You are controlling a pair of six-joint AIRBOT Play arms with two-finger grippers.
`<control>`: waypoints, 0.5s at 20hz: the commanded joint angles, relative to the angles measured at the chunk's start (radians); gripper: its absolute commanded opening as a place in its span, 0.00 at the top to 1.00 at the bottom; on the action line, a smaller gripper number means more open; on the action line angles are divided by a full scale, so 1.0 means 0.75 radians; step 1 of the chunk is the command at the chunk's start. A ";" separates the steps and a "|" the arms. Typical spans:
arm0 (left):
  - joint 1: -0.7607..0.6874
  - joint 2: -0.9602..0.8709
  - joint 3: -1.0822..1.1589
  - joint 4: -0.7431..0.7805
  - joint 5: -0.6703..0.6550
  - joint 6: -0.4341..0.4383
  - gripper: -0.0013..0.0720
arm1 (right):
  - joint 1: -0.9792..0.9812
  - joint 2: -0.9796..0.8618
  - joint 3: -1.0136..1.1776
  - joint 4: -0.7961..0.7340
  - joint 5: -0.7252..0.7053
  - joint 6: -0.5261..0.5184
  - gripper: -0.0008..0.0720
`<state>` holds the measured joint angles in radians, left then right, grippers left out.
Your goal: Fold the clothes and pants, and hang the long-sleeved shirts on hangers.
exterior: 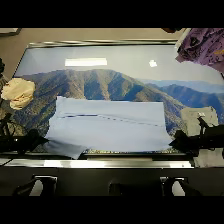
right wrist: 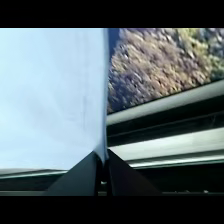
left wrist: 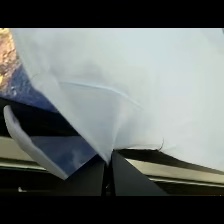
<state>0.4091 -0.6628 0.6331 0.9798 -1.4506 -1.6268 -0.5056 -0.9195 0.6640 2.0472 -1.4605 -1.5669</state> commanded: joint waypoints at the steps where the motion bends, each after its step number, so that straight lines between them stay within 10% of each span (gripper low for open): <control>1: -0.060 -0.148 0.008 -0.179 0.202 0.080 0.96 | 0.000 -0.112 0.140 0.107 0.070 -0.007 0.94; 10: -0.266 -0.898 0.513 -0.201 0.445 0.218 0.96 | 0.245 -0.658 0.542 0.114 0.287 -0.058 0.94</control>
<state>0.2535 -1.1618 0.8867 0.8387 -1.1595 -1.5013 -0.4065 -1.3060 0.9844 2.1700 -1.3277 -1.6260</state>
